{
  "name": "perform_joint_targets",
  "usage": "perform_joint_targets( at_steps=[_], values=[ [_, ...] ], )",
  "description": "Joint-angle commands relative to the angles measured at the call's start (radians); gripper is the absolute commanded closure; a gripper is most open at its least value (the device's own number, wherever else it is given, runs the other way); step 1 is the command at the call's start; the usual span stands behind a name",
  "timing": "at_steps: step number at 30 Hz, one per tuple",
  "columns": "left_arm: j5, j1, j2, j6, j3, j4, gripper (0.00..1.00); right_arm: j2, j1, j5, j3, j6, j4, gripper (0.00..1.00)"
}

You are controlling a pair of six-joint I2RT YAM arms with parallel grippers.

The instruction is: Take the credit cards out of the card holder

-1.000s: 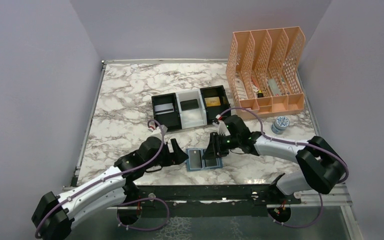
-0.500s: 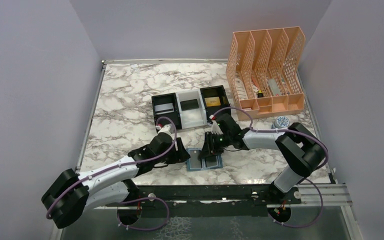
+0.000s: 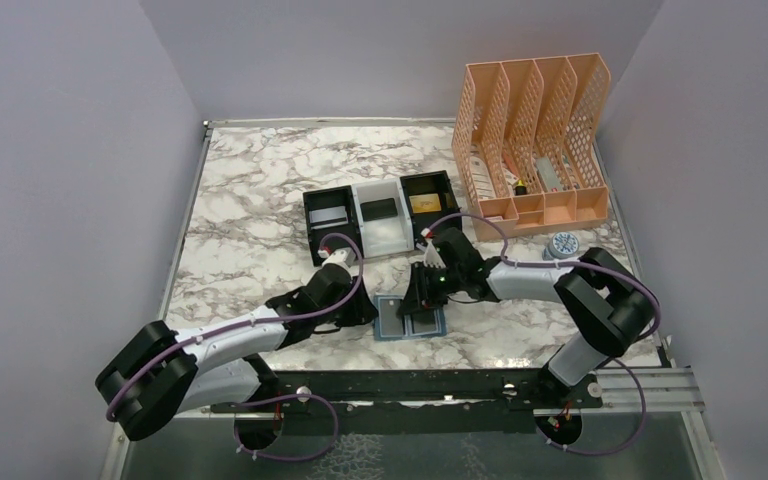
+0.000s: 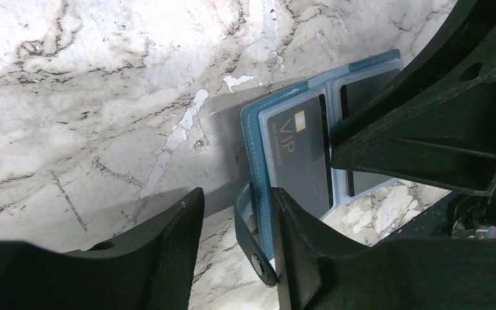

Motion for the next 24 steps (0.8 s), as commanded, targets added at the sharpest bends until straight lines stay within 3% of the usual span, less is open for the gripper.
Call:
perform_joint_targets(
  at_steps=[1,11,16,20,24],
  values=[
    [-0.002,-0.005,-0.019,0.016,-0.004,0.067,0.54,-0.04,0.005,0.055,0.02,-0.008,-0.04,0.75],
    [0.071,-0.005,0.039,0.059,-0.001,0.128,0.51,-0.026,0.005,0.029,0.086,-0.021,-0.132,0.75],
    [0.031,-0.004,0.105,0.098,0.025,0.09,0.6,-0.011,0.005,0.105,0.071,0.003,-0.153,0.75],
    [0.017,-0.005,0.152,0.107,0.015,0.091,0.7,0.018,0.005,0.069,0.083,-0.011,-0.16,0.75],
    [0.021,-0.005,0.171,0.116,0.011,0.092,0.71,0.013,0.005,0.106,0.088,-0.014,-0.187,0.76]
  ],
)
